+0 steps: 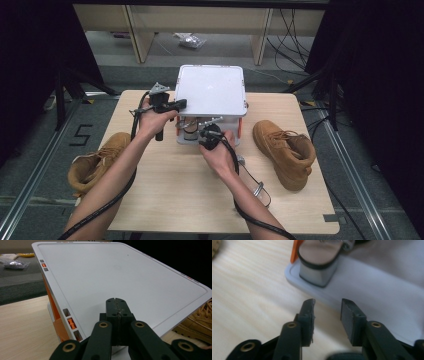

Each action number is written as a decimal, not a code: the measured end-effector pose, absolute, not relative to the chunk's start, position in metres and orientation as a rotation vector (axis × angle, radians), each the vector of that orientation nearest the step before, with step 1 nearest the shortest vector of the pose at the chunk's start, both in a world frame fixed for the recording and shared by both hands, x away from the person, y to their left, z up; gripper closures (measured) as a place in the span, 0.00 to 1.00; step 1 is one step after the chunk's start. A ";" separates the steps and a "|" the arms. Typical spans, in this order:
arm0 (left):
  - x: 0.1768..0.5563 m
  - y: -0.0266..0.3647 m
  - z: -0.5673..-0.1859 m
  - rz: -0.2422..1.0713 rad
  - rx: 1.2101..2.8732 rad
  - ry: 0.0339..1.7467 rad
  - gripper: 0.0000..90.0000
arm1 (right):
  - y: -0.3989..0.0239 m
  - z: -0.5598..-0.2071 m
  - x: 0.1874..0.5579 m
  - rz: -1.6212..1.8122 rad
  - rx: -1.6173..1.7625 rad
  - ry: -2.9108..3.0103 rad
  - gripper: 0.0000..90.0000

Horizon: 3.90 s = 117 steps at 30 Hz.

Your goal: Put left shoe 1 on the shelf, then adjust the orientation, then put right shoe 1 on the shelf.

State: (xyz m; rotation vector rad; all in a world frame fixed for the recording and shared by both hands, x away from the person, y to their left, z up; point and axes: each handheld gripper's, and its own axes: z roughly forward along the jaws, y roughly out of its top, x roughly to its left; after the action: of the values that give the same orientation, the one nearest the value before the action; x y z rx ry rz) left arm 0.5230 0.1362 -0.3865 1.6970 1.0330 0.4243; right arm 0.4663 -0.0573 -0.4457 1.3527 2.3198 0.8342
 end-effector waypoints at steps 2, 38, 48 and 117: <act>0.523 0.136 -0.386 0.422 1.695 1.038 1.00 | -0.066 -0.441 0.462 0.808 1.346 2.338 0.67; 0.523 0.136 -0.387 0.416 1.686 1.046 1.00 | -0.189 -0.430 0.386 0.722 1.483 2.479 0.52; 0.523 0.136 -0.385 0.421 1.700 1.044 1.00 | -0.193 -0.424 0.378 0.718 1.468 2.521 0.48; 0.525 0.137 -0.384 0.405 1.714 1.040 1.00 | -0.159 -0.463 0.416 0.049 1.435 2.886 0.41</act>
State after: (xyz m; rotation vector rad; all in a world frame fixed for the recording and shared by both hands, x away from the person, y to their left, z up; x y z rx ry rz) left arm 0.5250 0.1368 -0.3840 1.7139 1.0404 0.4054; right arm 0.4155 -0.1590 -0.4634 1.4351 2.8858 0.0488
